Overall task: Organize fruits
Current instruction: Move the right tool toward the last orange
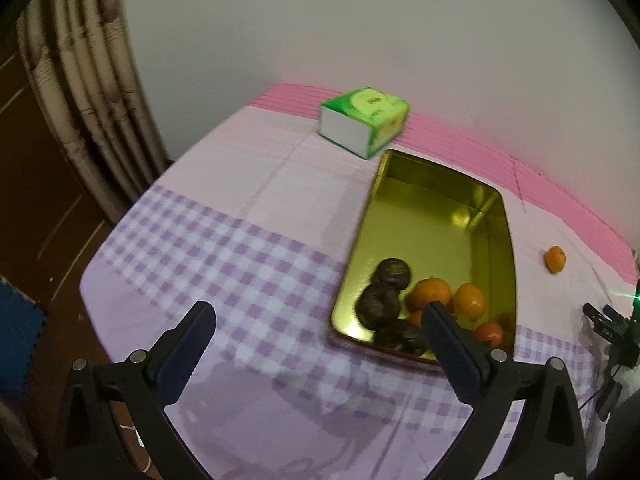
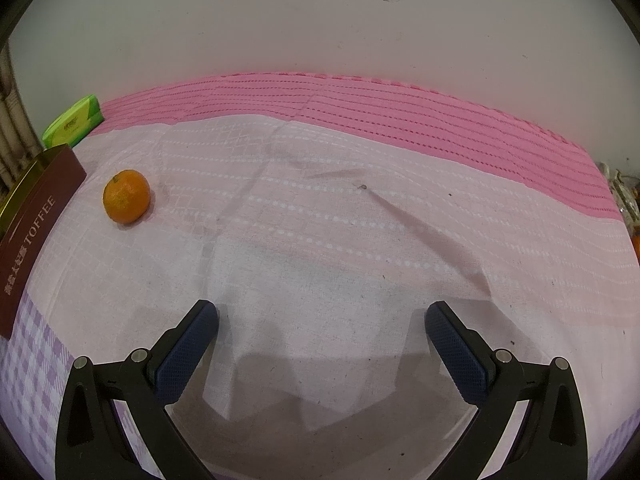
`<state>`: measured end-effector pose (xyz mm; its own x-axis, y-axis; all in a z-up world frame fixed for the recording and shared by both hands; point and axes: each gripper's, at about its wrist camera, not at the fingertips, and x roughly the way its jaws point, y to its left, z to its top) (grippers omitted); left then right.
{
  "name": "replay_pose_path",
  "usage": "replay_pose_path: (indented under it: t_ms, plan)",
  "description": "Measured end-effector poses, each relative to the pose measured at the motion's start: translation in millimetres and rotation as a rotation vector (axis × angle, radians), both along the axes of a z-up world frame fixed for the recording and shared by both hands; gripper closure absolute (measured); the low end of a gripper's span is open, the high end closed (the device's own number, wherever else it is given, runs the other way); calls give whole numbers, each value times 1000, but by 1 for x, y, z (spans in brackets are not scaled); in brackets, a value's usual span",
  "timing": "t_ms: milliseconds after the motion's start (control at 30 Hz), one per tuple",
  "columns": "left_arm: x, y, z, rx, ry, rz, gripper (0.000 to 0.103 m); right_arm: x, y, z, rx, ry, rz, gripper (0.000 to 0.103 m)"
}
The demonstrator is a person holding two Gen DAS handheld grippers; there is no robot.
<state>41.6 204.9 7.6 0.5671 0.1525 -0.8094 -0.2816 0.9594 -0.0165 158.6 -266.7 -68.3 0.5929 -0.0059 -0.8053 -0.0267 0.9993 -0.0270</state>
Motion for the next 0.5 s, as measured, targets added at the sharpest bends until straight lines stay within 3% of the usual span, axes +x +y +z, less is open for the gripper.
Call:
replay_pose_path:
  t_ms: [200,500]
  plan:
    - [-5,19,-2,-28,-22,52,1,2,3,1,0,23,-44,0]
    - [-9,23,2,26,-59,102,1,2,5,2,-2,62,-133,0]
